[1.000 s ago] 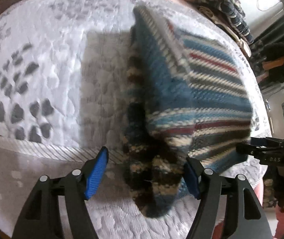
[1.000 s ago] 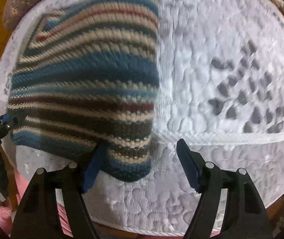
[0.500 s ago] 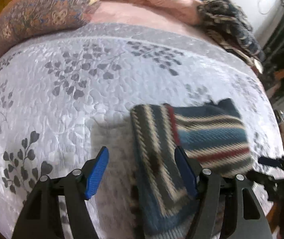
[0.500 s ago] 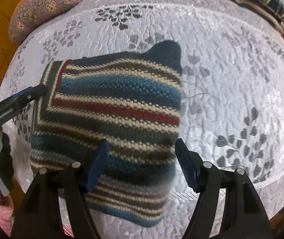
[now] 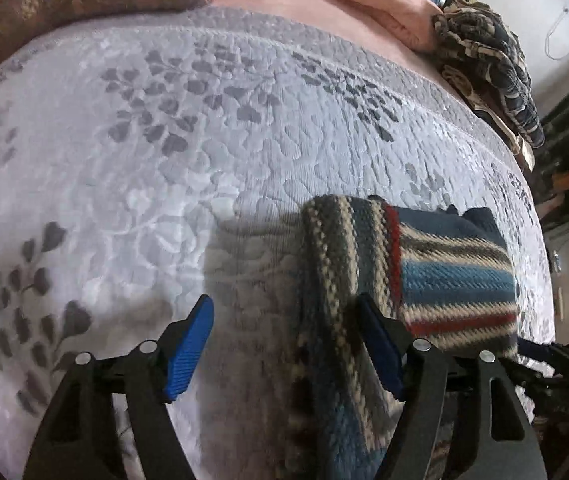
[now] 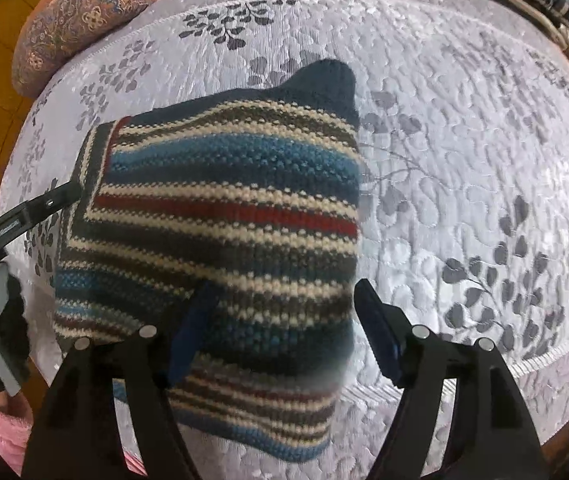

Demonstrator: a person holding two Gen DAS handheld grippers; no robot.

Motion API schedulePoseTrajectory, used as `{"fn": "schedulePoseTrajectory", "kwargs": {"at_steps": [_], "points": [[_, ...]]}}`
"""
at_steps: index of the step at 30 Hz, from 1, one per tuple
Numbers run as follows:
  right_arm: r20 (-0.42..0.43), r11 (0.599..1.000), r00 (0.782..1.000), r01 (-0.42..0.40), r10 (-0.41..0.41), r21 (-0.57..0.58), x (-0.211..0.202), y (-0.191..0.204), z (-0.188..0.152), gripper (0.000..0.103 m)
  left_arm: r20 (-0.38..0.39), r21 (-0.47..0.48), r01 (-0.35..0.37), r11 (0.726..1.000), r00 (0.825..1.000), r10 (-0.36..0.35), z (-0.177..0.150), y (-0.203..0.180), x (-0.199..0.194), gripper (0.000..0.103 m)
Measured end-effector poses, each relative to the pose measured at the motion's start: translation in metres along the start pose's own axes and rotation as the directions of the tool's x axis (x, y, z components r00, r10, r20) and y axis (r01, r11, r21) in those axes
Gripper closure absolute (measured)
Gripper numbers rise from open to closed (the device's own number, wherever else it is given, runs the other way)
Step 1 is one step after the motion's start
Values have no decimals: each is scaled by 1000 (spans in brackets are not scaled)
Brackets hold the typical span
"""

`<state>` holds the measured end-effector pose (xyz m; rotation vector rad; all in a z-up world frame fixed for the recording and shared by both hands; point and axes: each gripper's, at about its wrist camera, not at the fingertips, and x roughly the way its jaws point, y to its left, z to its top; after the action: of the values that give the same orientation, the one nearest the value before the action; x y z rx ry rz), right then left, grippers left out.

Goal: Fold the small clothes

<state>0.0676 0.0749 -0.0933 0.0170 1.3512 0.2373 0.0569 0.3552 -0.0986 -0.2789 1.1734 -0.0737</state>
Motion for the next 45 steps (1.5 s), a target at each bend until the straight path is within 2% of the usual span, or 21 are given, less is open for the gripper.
{"fn": "schedulePoseTrajectory", "kwargs": {"at_steps": [5,12,23,30,35,45], "points": [[62,998,996,59,-58,-13,-25,4,-19,13,33,39,-60,997,998,58,-24,-12,-39,25],[108,992,986,128,-126,-13,-51,6,-46,11,85,68,-143,987,987,137,-63,-31,-81,20],[160,976,964,215,-215,15,-87,9,-80,6,131,108,-229,967,968,215,-106,-65,-117,15],[198,978,958,207,-205,14,-108,13,-102,5,147,116,-251,961,961,234,-122,-78,-134,13],[228,985,959,175,-169,-4,-121,20,-117,4,144,112,-261,959,959,244,-133,-83,-141,13],[248,986,956,164,-158,-7,-136,25,-130,3,149,107,-283,953,952,266,-144,-90,-152,12]]}}
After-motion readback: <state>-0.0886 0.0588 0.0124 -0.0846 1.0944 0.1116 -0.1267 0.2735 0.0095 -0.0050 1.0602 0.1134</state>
